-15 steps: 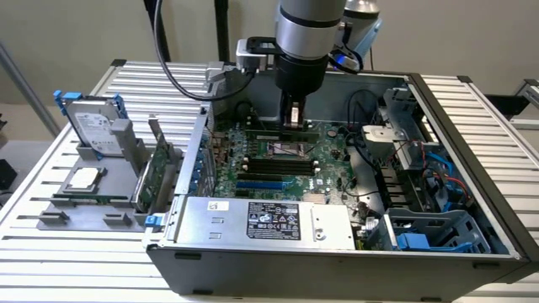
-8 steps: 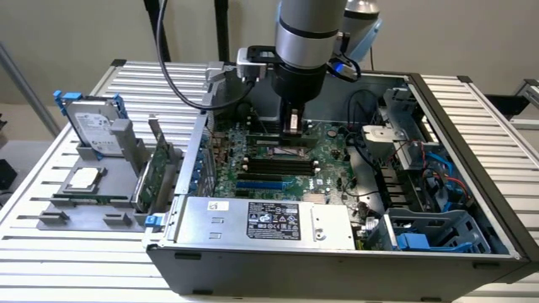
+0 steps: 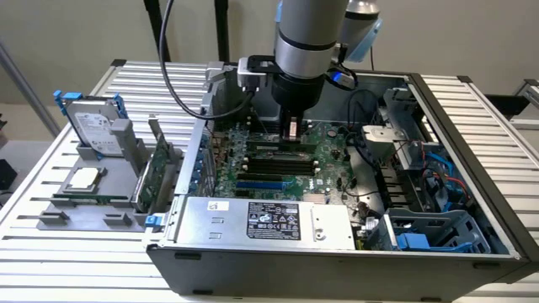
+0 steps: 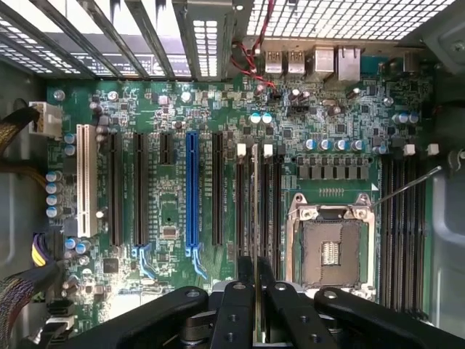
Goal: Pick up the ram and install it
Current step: 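Insert the ram into the slot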
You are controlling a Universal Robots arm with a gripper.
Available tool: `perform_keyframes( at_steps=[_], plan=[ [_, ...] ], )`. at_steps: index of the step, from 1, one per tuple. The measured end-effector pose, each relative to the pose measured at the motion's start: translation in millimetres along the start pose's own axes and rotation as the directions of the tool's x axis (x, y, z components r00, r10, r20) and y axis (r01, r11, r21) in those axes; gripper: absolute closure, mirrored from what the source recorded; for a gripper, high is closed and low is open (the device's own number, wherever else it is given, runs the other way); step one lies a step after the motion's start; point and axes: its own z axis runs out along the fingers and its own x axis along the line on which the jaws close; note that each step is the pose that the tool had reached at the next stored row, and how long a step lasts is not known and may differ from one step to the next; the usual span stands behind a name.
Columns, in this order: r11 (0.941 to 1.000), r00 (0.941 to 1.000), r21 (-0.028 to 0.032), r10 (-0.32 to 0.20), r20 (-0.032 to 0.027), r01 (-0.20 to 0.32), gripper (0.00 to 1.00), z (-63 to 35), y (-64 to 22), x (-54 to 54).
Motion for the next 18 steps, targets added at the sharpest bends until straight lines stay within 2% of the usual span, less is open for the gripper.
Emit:
perform_keyframes(
  at_steps=[2, 3, 7, 9, 12, 18],
  plan=[
    [1.0000, 1.0000, 0.0001, 0.001, -0.0018, -0.001, 1.00, 3.5, -0.2, 0.2],
    [1.0000, 1.0000, 0.0002, 0.002, -0.0036, -0.002, 1.00, 8.7, -0.5, 0.6],
    [1.0000, 1.0000, 0.0005, 0.003, -0.0075, -0.003, 1.00, 15.3, -0.7, 1.0],
    [1.0000, 0.9999, 0.0006, 0.005, -0.0112, -0.005, 1.00, 18.0, -1.1, 1.2],
    [1.0000, 0.9998, 0.0010, 0.007, -0.0191, -0.006, 1.00, 21.2, -2.8, 1.3],
    [0.9999, 0.9990, 0.0023, 0.013, -0.0417, -0.013, 1.00, 26.7, -6.3, 1.0]
  ],
)
